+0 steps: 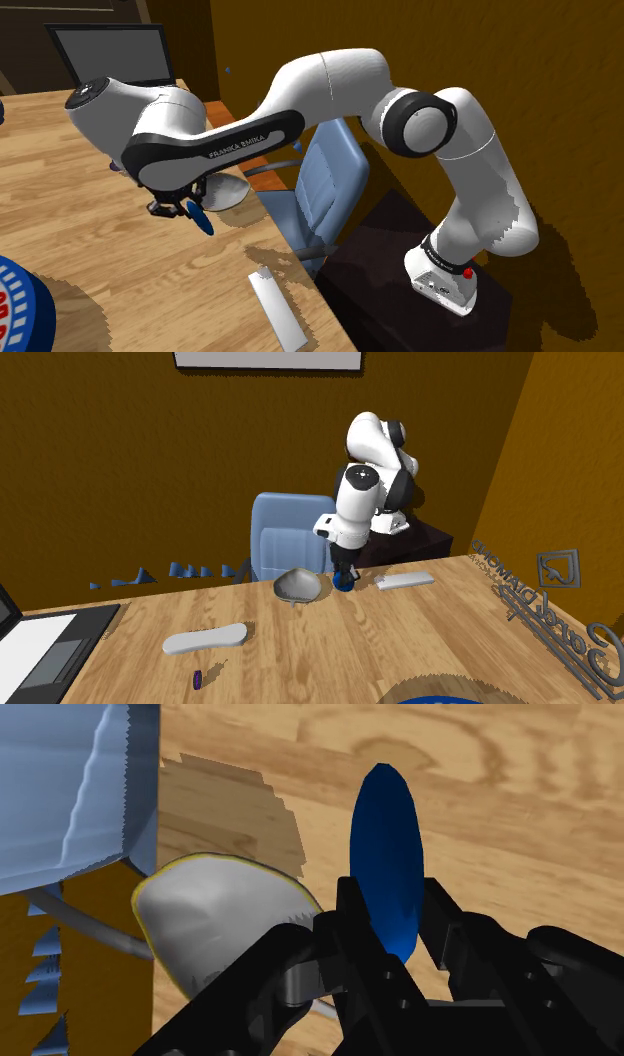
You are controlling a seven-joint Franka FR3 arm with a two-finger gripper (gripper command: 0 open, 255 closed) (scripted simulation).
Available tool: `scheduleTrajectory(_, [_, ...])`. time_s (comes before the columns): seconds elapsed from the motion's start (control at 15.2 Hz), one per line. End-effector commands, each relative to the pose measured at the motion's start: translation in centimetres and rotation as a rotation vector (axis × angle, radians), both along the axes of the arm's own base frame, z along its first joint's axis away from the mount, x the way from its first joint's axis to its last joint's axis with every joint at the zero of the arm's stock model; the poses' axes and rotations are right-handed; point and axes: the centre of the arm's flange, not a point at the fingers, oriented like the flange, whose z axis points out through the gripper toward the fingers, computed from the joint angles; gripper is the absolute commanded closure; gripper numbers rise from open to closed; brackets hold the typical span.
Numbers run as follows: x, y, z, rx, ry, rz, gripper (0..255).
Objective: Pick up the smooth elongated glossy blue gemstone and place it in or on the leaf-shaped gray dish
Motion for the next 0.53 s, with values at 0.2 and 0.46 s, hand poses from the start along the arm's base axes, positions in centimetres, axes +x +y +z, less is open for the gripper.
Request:
scheduleTrajectory(0.2, [3.3, -4.2, 0.7, 0.000, 0.000, 0.000, 255])
scheduleTrajectory(0.46, [6.6, -8.3, 1.0, 0.000, 0.000, 0.000, 255])
